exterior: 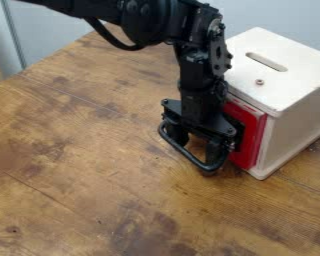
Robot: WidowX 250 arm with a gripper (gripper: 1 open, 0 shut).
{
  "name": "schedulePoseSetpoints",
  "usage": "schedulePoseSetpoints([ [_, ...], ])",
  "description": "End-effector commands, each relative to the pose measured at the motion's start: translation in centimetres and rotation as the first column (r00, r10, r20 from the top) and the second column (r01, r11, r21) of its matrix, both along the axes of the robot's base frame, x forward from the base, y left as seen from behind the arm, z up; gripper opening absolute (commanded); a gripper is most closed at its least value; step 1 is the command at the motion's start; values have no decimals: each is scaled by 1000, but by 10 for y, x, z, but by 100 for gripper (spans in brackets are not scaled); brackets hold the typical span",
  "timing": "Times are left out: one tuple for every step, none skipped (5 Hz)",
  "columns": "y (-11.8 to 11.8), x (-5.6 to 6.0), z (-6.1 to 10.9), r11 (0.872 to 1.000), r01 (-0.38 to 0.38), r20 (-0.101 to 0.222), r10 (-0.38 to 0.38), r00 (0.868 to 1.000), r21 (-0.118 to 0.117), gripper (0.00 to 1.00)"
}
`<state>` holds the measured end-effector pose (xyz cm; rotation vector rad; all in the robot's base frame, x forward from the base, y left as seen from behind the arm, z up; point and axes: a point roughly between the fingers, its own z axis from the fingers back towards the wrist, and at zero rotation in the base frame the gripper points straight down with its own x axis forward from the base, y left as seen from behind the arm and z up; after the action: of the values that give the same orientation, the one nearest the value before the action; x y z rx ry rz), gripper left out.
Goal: Close the drawer
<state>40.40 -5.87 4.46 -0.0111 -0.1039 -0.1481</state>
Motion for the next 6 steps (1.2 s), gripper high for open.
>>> schedulePoseSetpoints([
  [21,1,-18,993,-116,-37,116,993,12,100],
  [25,2,-19,990,-137,-42,138,990,17,100],
  [31,3,-21,987,-159,-48,160,986,20,100],
  [36,4,-23,983,-181,-50,182,982,22,100],
  [42,4,-25,979,-204,-53,205,977,24,100],
  [49,5,-26,973,-231,-58,232,971,26,100],
])
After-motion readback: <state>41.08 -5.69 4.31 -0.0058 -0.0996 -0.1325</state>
